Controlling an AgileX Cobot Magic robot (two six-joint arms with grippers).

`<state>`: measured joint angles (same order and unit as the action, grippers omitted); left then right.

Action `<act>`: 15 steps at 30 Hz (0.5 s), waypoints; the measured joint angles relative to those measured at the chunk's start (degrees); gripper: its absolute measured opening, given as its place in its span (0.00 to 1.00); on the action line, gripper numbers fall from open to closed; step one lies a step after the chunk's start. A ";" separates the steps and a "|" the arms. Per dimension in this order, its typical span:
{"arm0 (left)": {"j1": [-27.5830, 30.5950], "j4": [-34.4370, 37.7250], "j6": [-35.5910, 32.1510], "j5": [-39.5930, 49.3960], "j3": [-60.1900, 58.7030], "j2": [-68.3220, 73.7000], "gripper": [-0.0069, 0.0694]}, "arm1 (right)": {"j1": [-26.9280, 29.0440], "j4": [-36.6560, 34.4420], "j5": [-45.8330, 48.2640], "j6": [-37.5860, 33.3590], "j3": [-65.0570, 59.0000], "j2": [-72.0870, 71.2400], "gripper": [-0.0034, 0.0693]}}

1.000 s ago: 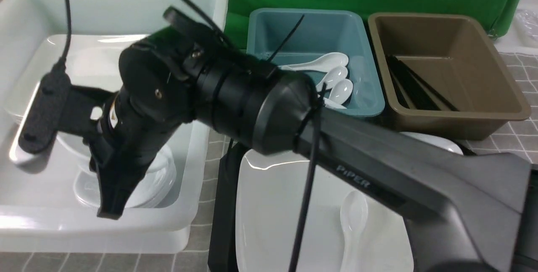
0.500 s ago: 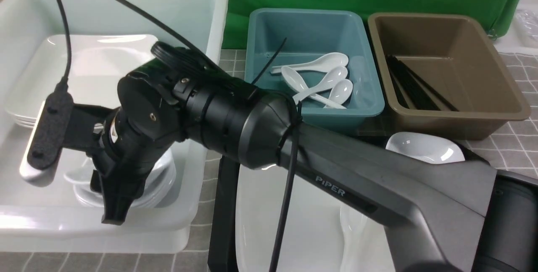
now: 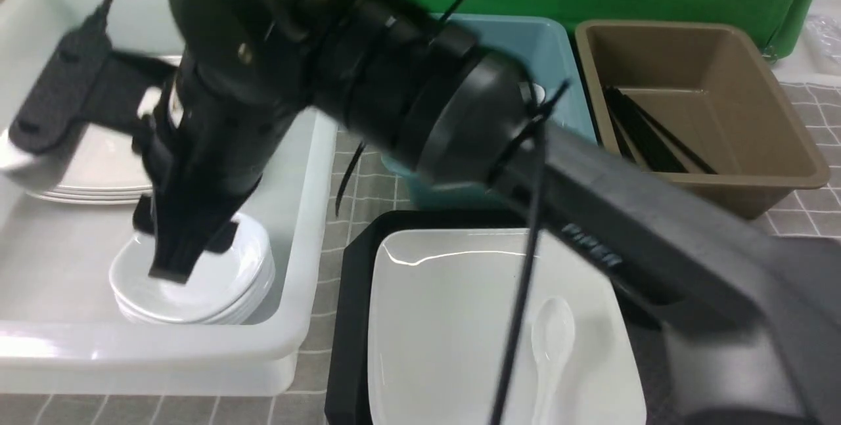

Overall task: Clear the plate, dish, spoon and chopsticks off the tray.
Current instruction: Use the right arm to put the small plate into the large storage box on the left, then use the right arm to grab a small plate from the dinner plate

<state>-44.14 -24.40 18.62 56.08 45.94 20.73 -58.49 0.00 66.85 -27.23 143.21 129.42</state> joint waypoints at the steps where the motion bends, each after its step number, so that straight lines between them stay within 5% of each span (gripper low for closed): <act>1: 0.00 0.12 -0.13 -0.12 0.00 0.00 0.10 | 0.00 2.84 0.00 2.74 -0.09 -1.66 0.60; 4: 0.00 0.25 -0.46 -0.44 0.00 0.00 0.10 | 0.00 7.41 0.00 7.87 -1.13 -4.07 0.54; 9: 0.00 2.40 -2.75 -2.61 0.00 -0.05 0.10 | 2.45 14.16 0.00 16.72 -16.30 -17.34 0.27; 15: 0.00 11.18 -11.11 -9.98 -1.33 -0.05 0.10 | 12.22 14.89 -0.11 19.45 -46.04 -33.74 0.25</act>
<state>-44.14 -13.23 7.51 46.10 44.60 20.68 -46.27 14.89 66.75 -7.78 97.17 95.68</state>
